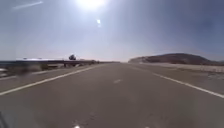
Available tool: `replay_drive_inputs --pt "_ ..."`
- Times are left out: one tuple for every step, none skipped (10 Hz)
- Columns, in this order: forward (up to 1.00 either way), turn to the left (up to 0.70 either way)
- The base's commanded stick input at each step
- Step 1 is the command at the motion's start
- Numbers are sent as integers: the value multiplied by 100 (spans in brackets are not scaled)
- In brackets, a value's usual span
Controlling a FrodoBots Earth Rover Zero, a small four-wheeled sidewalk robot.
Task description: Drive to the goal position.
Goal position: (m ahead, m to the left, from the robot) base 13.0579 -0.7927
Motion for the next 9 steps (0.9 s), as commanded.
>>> replay_drive_inputs --pt "100 0" --pt "100 0" --pt "100 0" --pt "100 0" --pt "100 0" --pt "100 0" --pt "100 0" --pt "100 0" --pt "100 0"
